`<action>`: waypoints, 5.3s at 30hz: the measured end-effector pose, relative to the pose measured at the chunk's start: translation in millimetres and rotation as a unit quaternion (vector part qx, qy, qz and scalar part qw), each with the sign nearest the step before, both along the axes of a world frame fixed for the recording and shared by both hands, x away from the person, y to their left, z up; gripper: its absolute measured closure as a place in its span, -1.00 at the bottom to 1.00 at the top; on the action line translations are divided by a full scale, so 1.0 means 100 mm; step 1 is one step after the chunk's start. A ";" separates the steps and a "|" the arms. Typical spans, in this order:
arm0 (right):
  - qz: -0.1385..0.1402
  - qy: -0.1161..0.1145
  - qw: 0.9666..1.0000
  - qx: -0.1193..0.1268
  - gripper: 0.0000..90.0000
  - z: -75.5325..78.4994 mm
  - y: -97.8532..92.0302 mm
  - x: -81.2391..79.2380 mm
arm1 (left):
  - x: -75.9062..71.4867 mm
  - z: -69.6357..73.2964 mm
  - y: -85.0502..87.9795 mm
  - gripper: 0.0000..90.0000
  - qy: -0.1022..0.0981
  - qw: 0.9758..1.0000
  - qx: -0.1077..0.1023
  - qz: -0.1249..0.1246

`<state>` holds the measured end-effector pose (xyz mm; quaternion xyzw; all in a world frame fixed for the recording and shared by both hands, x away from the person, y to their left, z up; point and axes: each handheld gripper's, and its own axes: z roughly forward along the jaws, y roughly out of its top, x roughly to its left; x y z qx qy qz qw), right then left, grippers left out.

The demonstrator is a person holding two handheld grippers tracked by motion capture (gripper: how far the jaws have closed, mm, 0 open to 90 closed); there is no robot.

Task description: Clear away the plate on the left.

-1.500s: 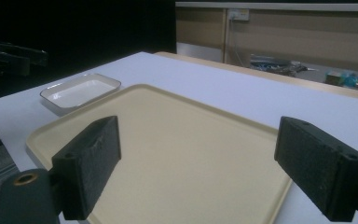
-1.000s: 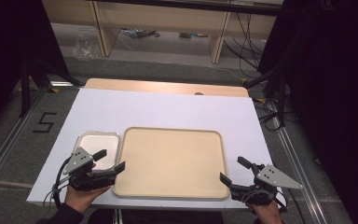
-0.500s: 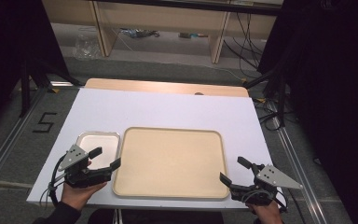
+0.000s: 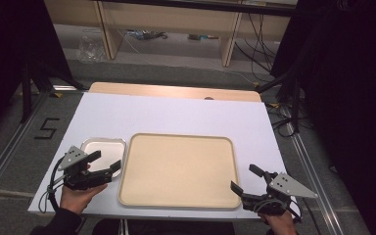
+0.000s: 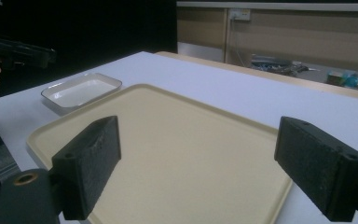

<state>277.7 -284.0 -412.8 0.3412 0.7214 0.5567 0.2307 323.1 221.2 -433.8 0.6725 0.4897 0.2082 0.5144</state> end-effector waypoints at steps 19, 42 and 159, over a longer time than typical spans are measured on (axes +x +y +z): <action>-0.001 0.008 1.000 0.006 -0.66 0.00 0.01 -0.01 | 0.23 -0.07 0.36 -0.64 0.042 0.998 -0.005 0.054; 0.001 -0.001 1.000 0.002 -0.66 0.00 0.00 0.00 | 0.57 -0.33 0.92 -0.30 0.123 0.986 0.016 0.110; -0.003 -0.002 1.000 0.003 -0.66 0.00 -0.03 0.01 | 0.73 -0.32 -0.19 0.97 0.182 0.978 -0.102 -0.024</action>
